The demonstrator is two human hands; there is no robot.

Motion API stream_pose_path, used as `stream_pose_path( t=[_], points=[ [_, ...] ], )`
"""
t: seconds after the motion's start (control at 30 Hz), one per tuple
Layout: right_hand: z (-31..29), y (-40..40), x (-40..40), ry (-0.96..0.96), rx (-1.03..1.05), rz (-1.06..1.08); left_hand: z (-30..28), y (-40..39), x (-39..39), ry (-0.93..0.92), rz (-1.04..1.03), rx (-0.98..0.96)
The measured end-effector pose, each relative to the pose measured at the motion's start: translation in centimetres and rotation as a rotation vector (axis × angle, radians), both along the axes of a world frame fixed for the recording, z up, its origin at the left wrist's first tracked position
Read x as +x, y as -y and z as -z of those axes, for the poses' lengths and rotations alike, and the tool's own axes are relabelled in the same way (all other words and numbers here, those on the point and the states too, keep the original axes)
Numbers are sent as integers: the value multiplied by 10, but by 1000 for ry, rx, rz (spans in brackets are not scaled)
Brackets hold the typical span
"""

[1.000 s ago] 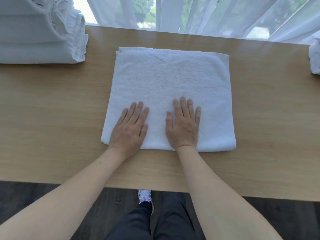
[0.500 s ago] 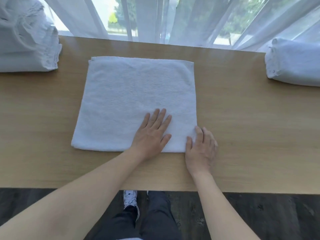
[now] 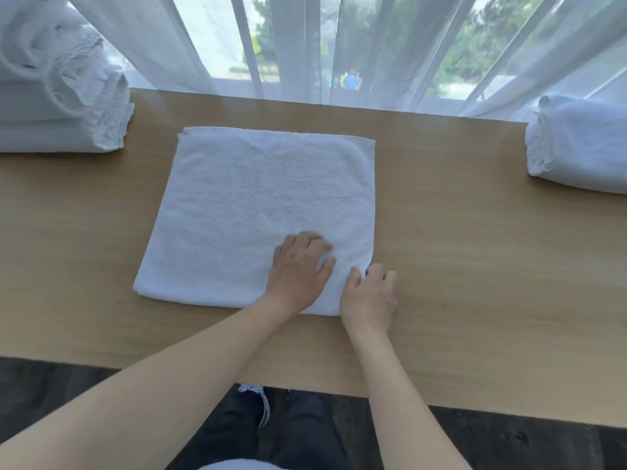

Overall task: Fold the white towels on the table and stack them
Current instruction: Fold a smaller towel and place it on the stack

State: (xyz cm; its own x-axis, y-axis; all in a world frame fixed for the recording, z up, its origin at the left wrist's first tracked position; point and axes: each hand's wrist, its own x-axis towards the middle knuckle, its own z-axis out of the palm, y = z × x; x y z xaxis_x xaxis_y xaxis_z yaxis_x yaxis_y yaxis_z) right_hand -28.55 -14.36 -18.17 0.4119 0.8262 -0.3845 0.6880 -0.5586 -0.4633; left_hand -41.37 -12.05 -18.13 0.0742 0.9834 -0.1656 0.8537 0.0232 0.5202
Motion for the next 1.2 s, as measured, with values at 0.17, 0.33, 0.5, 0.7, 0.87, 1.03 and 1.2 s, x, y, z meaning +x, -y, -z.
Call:
stream_pose_path(
  t=[0.17,0.33,0.5,0.7,0.87,1.03,1.2],
  points=[
    [-17,-2,-20,-405,146,301,-25,-30,-4,350,-293,-312],
    [-33,-14,-47,-801,114,617,-41,-45,-29,576,-353,-538],
    [-53,-18,-88,-774,261,209,-47,-34,-77,835,-374,-598],
    [-67,-25,-173,-651,268,-126,-59,-35,-168,1058,-454,-575],
    [-72,-28,-245,-560,284,-352,-62,-48,-248,1195,-434,-563],
    [-60,-23,-306,-460,238,-507,-50,-63,-311,1385,-471,-586],
    [-34,-17,-328,-348,32,-532,-32,-78,-333,1297,-497,-574]
  ],
)
